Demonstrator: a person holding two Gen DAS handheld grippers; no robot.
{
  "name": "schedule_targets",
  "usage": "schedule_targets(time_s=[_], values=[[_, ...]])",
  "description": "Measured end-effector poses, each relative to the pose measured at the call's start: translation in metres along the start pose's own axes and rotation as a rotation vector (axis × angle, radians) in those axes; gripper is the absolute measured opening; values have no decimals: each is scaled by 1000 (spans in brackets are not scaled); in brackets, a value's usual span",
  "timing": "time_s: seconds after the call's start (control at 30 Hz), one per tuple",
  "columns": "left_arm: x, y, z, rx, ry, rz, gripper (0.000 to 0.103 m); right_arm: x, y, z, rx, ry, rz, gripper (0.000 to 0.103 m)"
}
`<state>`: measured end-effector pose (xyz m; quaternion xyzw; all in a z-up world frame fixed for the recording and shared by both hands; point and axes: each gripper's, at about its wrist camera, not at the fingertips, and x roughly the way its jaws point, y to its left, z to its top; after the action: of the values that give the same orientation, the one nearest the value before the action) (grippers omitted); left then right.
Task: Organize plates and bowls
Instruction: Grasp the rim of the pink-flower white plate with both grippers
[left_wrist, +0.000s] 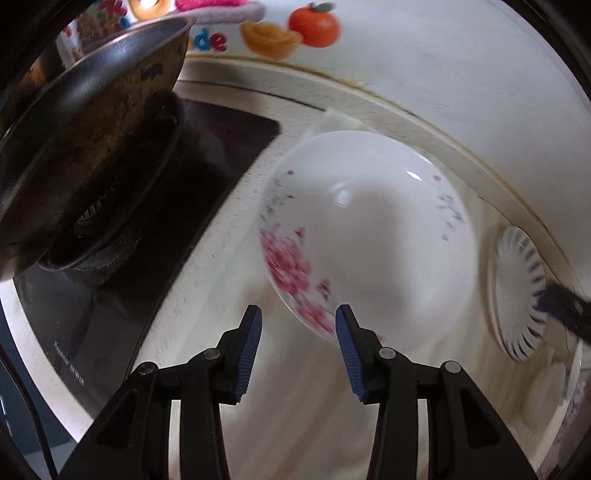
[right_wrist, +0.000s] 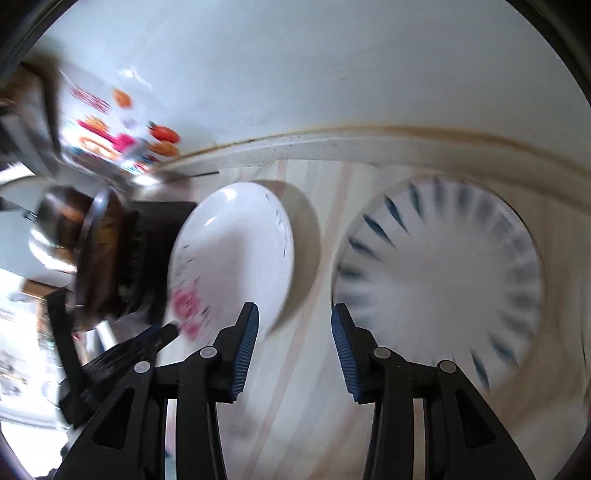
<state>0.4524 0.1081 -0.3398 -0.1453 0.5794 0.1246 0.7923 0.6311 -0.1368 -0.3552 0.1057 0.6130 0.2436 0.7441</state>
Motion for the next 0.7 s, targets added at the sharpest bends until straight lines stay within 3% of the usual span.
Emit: schedule_targets(time_s=[0.23, 0.37, 0.43, 0.7], values=[[26, 11, 14, 30, 23, 2, 39, 68, 15, 52, -34, 51, -28, 43], [36, 19, 25, 12, 30, -32, 38, 95, 16, 69, -45, 79, -42, 27], [37, 20, 29, 13, 19, -51, 27, 104, 13, 73, -34, 96, -59, 19], [35, 18, 28, 43, -8, -46, 26, 99, 3, 72, 8, 87, -15, 17]])
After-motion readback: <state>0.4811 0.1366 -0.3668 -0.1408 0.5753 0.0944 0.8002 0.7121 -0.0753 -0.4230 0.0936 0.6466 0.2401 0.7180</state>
